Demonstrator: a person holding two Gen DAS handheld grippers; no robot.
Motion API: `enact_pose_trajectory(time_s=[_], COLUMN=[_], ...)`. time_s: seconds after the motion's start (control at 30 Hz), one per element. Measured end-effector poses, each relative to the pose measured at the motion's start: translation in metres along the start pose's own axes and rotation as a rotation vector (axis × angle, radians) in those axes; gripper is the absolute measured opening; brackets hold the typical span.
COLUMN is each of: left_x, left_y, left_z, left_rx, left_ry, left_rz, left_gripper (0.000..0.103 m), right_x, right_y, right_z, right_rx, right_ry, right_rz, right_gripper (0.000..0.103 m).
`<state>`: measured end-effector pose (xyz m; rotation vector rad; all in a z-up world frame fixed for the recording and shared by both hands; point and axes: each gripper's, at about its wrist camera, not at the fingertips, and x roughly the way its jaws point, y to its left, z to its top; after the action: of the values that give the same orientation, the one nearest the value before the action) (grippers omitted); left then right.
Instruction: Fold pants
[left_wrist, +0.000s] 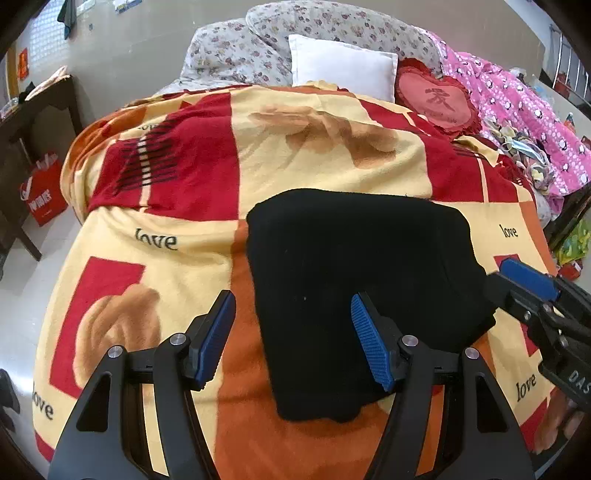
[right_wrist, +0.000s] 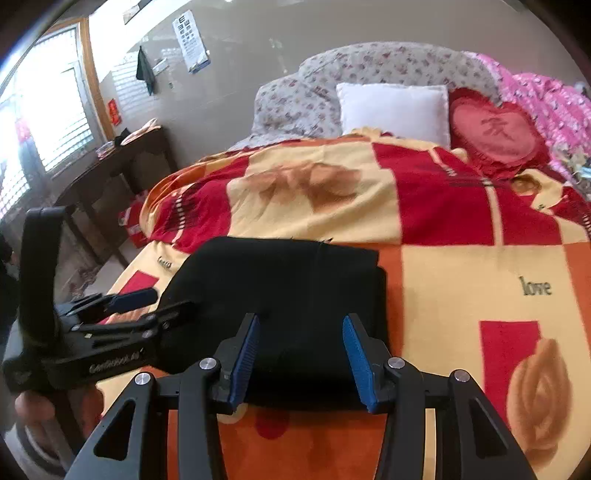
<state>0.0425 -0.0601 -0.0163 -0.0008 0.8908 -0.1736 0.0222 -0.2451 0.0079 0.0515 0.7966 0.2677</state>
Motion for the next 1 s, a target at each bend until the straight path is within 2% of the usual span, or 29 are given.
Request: enact_pose_trajectory(time_s=[0.2,1.0], left_x=[-0.014,-0.034], left_y=[-0.001,-0.007], left_z=[-0.009,-0.023], left_rx=[-0.008,0.004], left_ry=[-0.037,-0.067], left_rz=[0.027,0.071], left_gripper=[0.065,0.065], right_x=[0.003,-0.001], right_y=[0.005,0.014], right_z=[0.001,-0.007], right_rx=[0.010,0.038], right_ry=[0.001,0.010], right_rz=[-0.022,0.007], right_gripper=[0.049,0.051])
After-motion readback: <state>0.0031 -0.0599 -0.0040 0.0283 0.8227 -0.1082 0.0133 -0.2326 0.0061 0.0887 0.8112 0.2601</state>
